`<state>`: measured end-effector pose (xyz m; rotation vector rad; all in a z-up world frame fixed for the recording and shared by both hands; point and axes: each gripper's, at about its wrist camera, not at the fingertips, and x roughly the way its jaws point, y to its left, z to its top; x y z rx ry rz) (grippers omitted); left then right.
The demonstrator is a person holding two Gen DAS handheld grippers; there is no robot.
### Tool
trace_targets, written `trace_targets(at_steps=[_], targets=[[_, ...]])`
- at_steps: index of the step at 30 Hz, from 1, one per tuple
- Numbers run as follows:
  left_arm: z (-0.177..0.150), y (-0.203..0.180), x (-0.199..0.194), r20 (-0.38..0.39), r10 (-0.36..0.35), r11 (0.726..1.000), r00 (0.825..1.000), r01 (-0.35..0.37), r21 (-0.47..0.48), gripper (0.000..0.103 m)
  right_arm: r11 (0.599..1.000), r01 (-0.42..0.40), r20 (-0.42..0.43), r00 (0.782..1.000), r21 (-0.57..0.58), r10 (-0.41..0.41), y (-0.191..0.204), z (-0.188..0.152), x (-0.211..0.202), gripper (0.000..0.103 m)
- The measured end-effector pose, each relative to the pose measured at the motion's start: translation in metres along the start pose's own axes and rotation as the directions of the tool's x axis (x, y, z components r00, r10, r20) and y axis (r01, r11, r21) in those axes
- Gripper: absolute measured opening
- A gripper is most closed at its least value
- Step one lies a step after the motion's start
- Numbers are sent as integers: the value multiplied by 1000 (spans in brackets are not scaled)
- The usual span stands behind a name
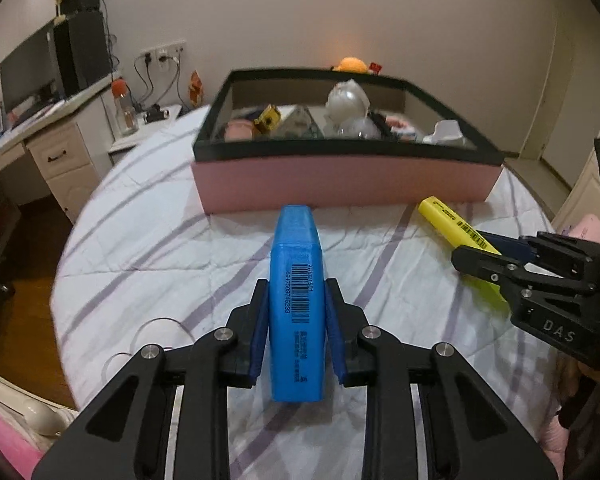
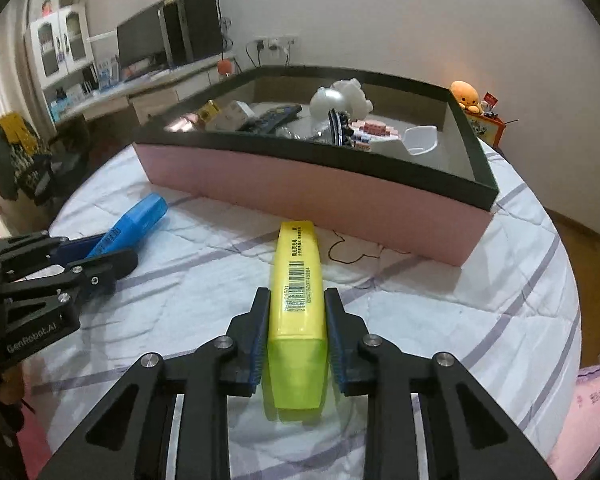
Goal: Organize rigid objects
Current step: 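Lift both highlighters and carry them over the pink box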
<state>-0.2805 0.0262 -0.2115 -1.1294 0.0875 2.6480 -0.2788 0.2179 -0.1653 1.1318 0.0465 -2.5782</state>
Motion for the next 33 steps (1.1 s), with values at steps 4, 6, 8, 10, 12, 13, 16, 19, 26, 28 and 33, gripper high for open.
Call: trace_targets(at_steps=[4, 6, 8, 10, 12, 13, 16, 19, 26, 28, 33], targets=[[5, -3, -24, 61, 13, 1000, 998, -13, -11, 26, 1000, -21, 92, 996, 21, 19, 1, 1, -27, 27], [10, -4, -40, 105, 28, 999, 994, -26, -21, 26, 1000, -22, 136, 990, 18, 19, 3, 5, -43, 27], [16, -5, -64, 167, 40, 999, 985, -37, -25, 26, 1000, -25, 199, 980, 15, 21, 5, 9, -64, 27], [21, -6, -84, 219, 45, 999, 975, -42, -22, 26, 1000, -26, 250, 968, 10, 23, 7, 16, -83, 27], [27, -10, -103, 264, 43, 999, 964, -42, -9, 26, 1000, -13, 291, 957, -9, 15, 12, 22, -101, 27], [30, -12, -110, 284, 45, 999, 958, -45, -5, 26, 1000, -4, 326, 945, -13, 8, 14, 25, -111, 27], [36, -17, -134, 343, 72, 997, 937, -77, 1, 26, 999, 16, 392, 920, -35, -1, 21, 32, -137, 27], [41, -19, -161, 411, 87, 996, 907, -90, -14, 26, 997, 50, 460, 888, -53, -20, 31, 35, -161, 27], [54, -24, -211, 550, 143, 988, 823, -151, -31, 26, 989, 126, 613, 788, -79, -51, 49, 39, -204, 27], [56, -26, -217, 565, 144, 987, 812, -156, -27, 27, 984, 155, 634, 771, -92, -62, 55, 41, -212, 27], [58, -32, -225, 590, 143, 987, 795, -162, -21, 27, 983, 159, 673, 738, -91, -57, 60, 44, -221, 27]])
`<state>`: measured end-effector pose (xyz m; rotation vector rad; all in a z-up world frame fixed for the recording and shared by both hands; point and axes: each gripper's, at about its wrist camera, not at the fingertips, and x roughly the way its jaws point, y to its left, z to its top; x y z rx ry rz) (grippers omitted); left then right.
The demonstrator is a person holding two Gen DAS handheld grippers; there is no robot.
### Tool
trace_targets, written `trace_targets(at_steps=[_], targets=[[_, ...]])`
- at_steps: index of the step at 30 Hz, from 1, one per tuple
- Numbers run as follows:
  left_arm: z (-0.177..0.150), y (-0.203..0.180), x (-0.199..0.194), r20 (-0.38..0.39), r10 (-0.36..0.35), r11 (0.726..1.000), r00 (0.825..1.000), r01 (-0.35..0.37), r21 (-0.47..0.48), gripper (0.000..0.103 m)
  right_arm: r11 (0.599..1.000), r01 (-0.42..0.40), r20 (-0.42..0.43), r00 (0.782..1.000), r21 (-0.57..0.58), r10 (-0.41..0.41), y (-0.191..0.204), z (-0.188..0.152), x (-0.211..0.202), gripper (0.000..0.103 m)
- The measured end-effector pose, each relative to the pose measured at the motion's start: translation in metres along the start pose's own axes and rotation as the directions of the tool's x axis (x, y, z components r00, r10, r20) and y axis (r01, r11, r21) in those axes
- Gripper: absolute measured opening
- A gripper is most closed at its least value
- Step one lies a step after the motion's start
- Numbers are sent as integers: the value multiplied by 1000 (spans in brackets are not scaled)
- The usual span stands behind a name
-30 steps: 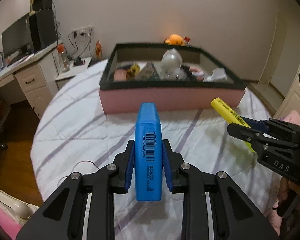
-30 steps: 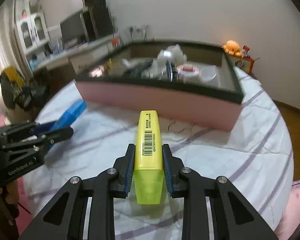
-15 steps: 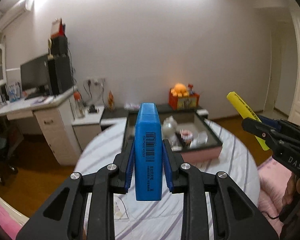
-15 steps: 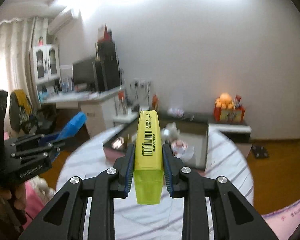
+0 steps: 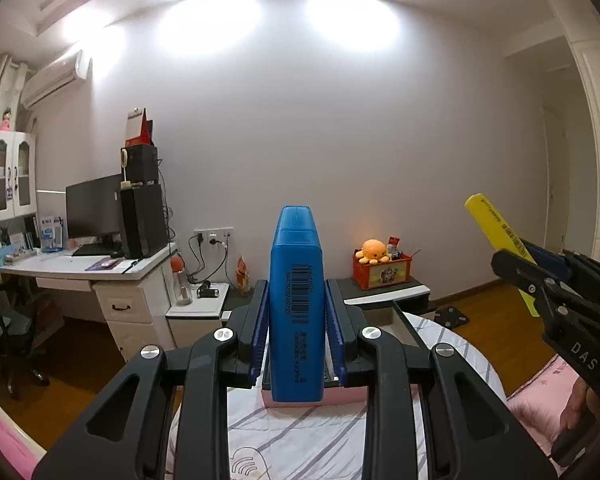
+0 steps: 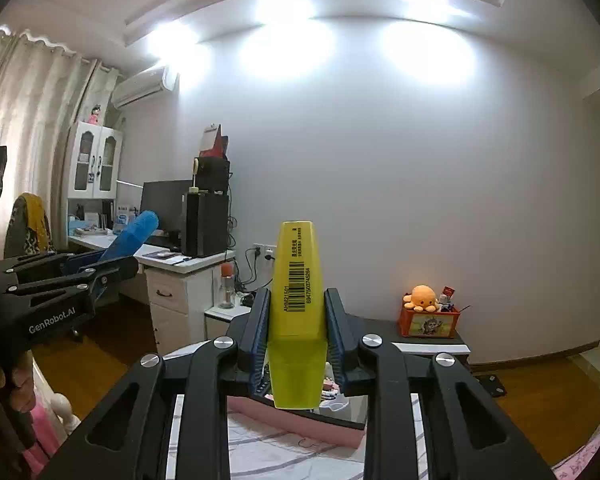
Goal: Organize rigid objects
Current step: 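Lift both highlighters and carry them over the pink box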
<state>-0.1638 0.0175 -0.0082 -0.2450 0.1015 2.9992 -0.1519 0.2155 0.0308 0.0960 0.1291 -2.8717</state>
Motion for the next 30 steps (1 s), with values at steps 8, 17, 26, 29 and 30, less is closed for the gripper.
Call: trace_targets(at_steps=[8, 17, 26, 29, 30], targets=[[2, -6, 10, 6, -1, 1000, 1000, 1, 14, 27, 1000, -9, -17, 1000, -1, 9, 4, 0, 14, 27], [3, -11, 37, -3, -1, 1000, 1000, 1, 27, 27, 1000, -16, -43, 999, 16, 17, -6, -5, 37, 27], [-5, -19, 77, -61, -1, 999, 998, 4, 45, 27, 999, -19, -98, 995, 39, 23, -22, -20, 64, 27], [-5, -23, 94, -81, -3, 998, 997, 8, 66, 27, 999, -15, -123, 992, 47, 21, -28, -26, 77, 27], [-5, -25, 101, -89, -3, 997, 996, 9, 73, 27, 999, -17, -132, 991, 49, 23, -30, -27, 80, 27]])
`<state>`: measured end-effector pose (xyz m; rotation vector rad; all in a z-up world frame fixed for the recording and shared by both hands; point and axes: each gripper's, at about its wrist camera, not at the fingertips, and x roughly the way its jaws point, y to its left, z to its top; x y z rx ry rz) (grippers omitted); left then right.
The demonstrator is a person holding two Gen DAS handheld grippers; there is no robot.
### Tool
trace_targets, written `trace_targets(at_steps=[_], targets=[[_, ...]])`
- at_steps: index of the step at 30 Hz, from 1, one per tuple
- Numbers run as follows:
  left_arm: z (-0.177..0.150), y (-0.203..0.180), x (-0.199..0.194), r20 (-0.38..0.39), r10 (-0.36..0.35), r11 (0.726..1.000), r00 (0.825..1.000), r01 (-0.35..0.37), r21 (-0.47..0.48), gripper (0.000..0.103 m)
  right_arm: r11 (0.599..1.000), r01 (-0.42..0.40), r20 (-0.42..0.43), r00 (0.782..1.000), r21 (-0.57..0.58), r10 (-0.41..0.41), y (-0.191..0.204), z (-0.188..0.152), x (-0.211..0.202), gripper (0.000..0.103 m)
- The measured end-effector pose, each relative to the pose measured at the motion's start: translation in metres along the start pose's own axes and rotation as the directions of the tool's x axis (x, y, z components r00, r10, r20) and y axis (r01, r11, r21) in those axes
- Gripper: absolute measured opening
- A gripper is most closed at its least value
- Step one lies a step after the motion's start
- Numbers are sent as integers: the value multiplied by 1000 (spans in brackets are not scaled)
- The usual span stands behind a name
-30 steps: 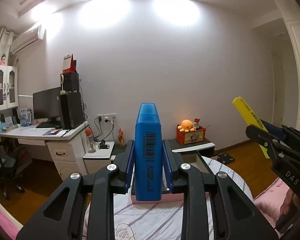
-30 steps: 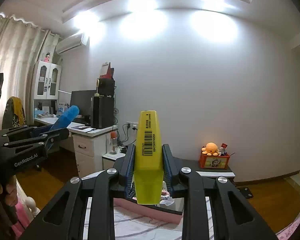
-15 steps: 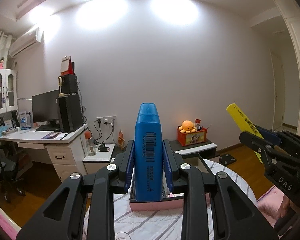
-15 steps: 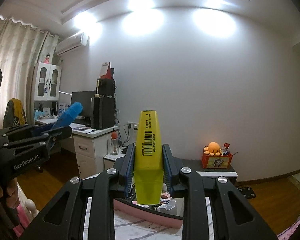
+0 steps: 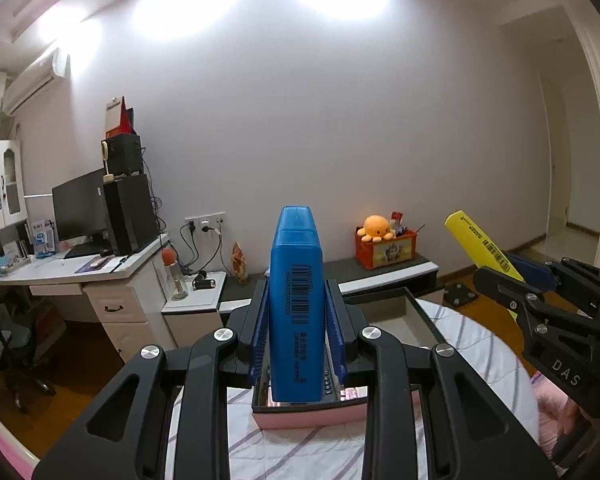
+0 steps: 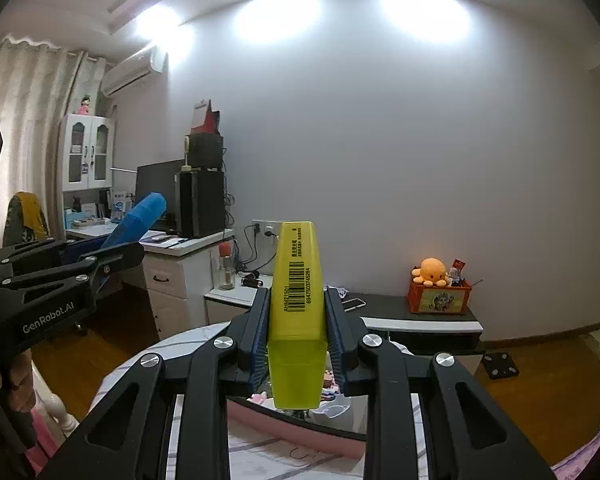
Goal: Organize rigid objects
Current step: 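Lift both highlighters and carry them over the pink box, then lower the highlighters into the box and open both grippers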
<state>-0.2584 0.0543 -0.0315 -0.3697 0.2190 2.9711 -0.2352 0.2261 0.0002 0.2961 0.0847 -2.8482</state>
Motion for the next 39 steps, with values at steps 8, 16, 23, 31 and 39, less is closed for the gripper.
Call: trace_targets(at_steps=[8, 16, 23, 31, 39], targets=[[-7, -8, 68, -90, -5, 1000, 996, 7, 20, 27, 1000, 1, -89, 996, 26, 1, -20, -15, 49, 27], [-24, -18, 144, -207, -24, 999, 978, 31, 27, 27, 998, 12, -219, 976, 68, 3, -37, -42, 112, 27], [-60, -26, 199, -327, -60, 998, 943, 62, -5, 27, 996, 2, -318, 948, 89, 26, -42, -67, 149, 27], [-88, -31, 221, -397, -87, 996, 914, 81, -32, 27, 996, -8, -397, 917, 84, 41, -38, -93, 176, 28], [-97, -32, 226, -411, -30, 999, 911, 37, 8, 28, 999, 4, -415, 909, 53, 18, -33, -100, 178, 28]])
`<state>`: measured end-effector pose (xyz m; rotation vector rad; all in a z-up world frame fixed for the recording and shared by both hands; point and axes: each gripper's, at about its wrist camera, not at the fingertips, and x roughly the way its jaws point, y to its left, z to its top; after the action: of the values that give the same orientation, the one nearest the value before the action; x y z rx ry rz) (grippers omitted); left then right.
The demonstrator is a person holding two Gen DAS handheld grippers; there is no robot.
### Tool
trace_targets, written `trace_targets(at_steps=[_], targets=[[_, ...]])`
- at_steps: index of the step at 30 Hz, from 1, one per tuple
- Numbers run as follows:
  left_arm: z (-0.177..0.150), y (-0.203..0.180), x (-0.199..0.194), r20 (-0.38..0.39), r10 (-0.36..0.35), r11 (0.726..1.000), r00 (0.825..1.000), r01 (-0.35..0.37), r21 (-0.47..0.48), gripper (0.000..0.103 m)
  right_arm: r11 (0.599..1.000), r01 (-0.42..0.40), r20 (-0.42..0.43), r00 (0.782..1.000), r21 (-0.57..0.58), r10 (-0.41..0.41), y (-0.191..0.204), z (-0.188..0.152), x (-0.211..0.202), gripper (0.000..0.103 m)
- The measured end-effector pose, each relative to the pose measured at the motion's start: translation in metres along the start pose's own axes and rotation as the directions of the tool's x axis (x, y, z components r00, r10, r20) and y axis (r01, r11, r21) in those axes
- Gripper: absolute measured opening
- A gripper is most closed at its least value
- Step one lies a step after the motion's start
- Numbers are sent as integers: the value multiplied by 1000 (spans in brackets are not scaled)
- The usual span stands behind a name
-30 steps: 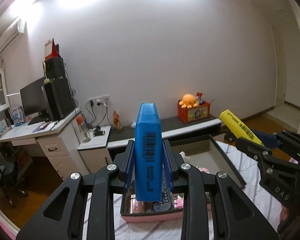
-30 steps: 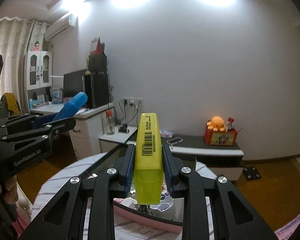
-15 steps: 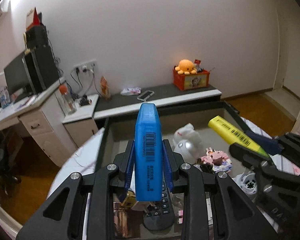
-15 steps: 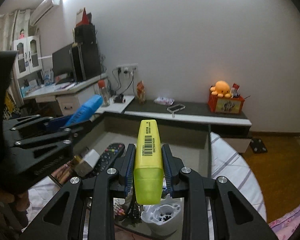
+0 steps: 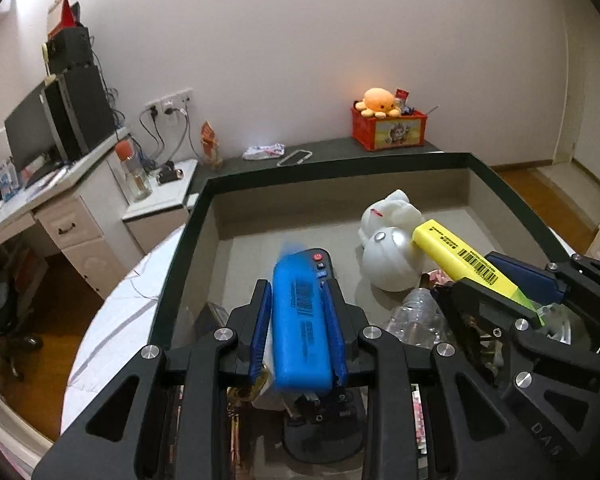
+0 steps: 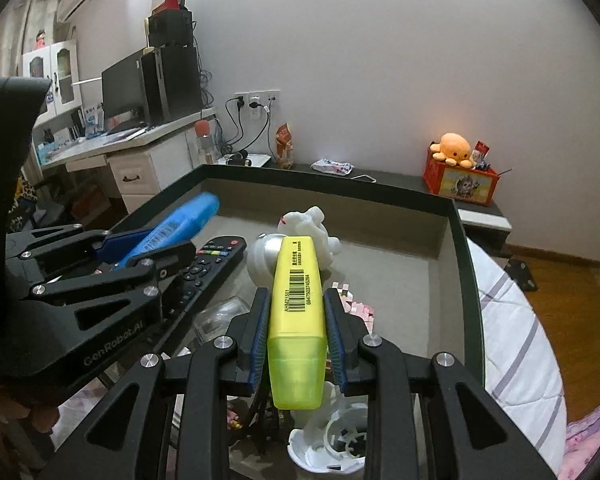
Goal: Organize rigid objects
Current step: 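Lower the highlighters into the box and open both grippers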
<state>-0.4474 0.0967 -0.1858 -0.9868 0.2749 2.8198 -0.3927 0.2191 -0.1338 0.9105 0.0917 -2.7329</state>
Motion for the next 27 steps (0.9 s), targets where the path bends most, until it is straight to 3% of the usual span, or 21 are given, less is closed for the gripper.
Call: trace_targets(at_steps=[1, 3, 5, 7, 17, 24, 25, 27], targets=[[1, 1, 0, 6, 8, 1000, 1000, -8, 0, 29, 1000, 2, 0, 1000, 1, -2, 0, 0, 0, 28], [1, 1, -1, 14, 20, 1000, 1000, -20, -3, 41, 1000, 4, -5, 1000, 8, -4, -3, -1, 1, 28], [1, 1, -3, 25, 44, 999, 999, -44, 3, 75, 1000, 13, -7, 1000, 18, -12, -6, -3, 2, 28], [2, 3, -4, 39, 69, 998, 997, -70, 3, 87, 1000, 15, -5, 1000, 25, -15, -7, -2, 2, 28], [1, 9, 1, -5, 100, 995, 995, -100, -22, 98, 1000, 22, -6, 1000, 20, -22, -5, -2, 6, 28], [-2, 8, 7, -41, 102, 995, 994, -103, -19, 101, 999, 43, -10, 999, 31, -42, -7, -1, 8, 28], [-3, 6, 7, -41, 111, 994, 993, -112, -11, 101, 998, 56, -15, 998, 36, -55, -8, -1, 9, 30], [-4, 4, 9, -47, 126, 992, 991, -126, 6, 101, 996, 76, -19, 997, 54, -75, -11, -1, 10, 41]])
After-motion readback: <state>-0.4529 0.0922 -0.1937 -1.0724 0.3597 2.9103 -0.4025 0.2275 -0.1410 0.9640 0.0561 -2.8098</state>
